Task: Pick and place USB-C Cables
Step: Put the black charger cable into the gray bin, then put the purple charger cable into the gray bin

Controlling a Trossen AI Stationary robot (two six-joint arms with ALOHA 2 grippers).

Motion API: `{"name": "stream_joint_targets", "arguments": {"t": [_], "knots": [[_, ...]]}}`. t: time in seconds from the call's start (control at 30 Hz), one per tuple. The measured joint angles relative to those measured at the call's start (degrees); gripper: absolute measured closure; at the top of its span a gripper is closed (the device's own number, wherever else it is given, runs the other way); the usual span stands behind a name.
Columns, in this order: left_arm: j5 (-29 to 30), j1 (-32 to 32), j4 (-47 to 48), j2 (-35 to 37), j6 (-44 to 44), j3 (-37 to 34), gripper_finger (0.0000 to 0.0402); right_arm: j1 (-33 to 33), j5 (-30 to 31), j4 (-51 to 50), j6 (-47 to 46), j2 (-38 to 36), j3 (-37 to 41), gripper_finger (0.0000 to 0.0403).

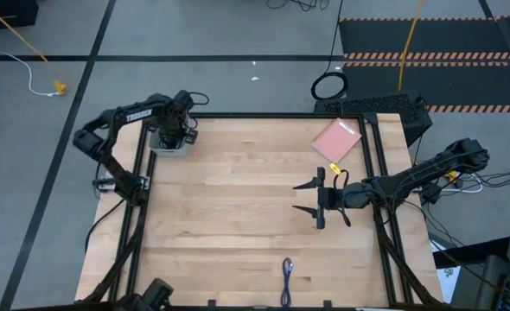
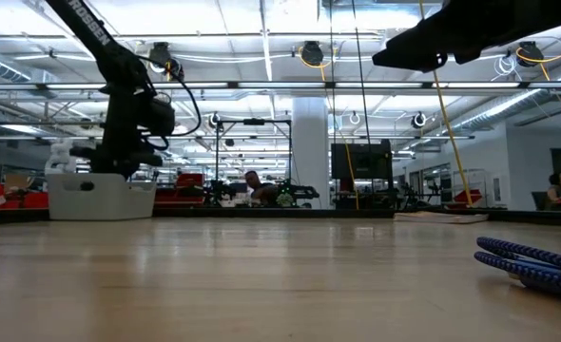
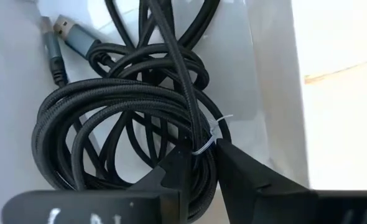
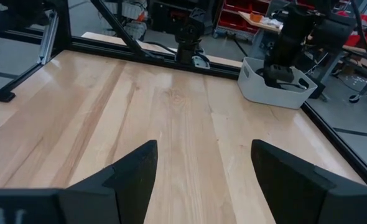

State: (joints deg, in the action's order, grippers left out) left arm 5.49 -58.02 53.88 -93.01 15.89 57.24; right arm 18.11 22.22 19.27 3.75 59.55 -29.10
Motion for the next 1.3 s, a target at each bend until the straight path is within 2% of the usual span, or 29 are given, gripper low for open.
{"name": "stream_joint_targets", "arguments": {"t": [0.43, 0.93, 1.1, 1.3], "knots": [[-0.03, -0.43, 2.35, 0.76, -1.18, 0.08, 0.0247, -0.02, 0.09, -0.71, -0.02, 0.00, 0.02, 0.0149], [0.05, 0.30, 3.03, 14.44, -1.92, 0.08, 0.0243, -0.02, 0.20, -0.74, -0.02, 0.00, 0.00, 0.0149], [0.07, 5.45, 3.02, 20.41, -3.94, 0.08, 0.0243, -0.02, 0.21, -0.75, -0.02, 0.00, 0.00, 0.0149], [0.05, 19.94, 0.59, 28.37, -3.49, 0.08, 0.0243, -0.02, 0.20, -0.72, -1.18, 0.00, 0.00, 0.0149]]}}
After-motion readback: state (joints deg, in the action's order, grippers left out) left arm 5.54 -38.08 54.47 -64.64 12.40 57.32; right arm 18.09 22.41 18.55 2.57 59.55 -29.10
